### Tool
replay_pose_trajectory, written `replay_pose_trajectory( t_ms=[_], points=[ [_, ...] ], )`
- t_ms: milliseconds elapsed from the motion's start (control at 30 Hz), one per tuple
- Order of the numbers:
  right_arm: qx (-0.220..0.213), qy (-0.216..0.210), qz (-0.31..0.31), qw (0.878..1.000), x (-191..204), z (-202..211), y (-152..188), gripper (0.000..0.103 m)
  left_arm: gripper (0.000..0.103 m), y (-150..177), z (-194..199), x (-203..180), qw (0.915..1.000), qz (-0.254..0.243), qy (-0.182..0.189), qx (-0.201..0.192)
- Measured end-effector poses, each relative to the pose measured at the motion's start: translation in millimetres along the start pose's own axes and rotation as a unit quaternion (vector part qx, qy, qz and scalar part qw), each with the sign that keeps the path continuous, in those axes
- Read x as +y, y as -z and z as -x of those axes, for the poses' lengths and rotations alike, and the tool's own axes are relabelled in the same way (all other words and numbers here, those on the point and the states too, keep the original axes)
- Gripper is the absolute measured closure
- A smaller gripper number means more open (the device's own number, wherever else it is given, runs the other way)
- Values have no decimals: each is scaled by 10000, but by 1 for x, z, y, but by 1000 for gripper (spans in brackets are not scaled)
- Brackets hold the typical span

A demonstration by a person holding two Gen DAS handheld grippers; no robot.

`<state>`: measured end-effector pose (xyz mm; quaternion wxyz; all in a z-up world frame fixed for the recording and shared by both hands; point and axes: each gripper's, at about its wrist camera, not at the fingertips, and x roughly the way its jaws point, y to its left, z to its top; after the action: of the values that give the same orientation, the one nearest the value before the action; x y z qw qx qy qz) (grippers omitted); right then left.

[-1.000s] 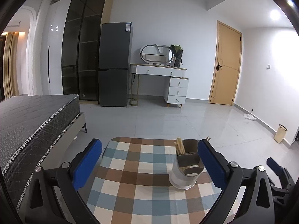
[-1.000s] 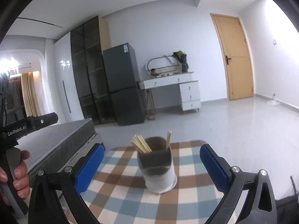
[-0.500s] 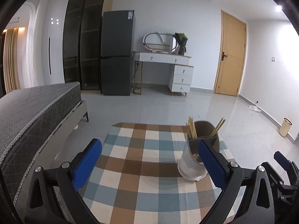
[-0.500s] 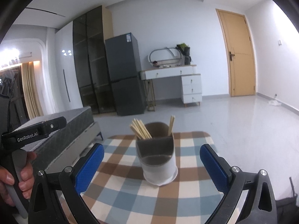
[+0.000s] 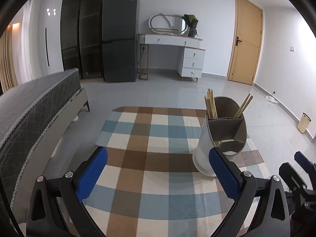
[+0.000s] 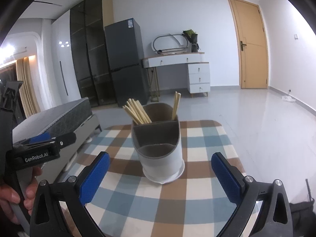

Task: Organize utensils

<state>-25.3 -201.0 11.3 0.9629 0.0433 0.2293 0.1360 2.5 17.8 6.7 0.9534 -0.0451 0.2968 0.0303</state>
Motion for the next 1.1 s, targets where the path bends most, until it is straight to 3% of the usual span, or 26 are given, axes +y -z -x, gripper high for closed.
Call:
replay_pose_trajectory(
  t_ms=[1100],
  points=[
    [220,13,-215,9995,-4,-8,3,0,3,-3,-11,-10,9996,-66,187,222]
  ],
)
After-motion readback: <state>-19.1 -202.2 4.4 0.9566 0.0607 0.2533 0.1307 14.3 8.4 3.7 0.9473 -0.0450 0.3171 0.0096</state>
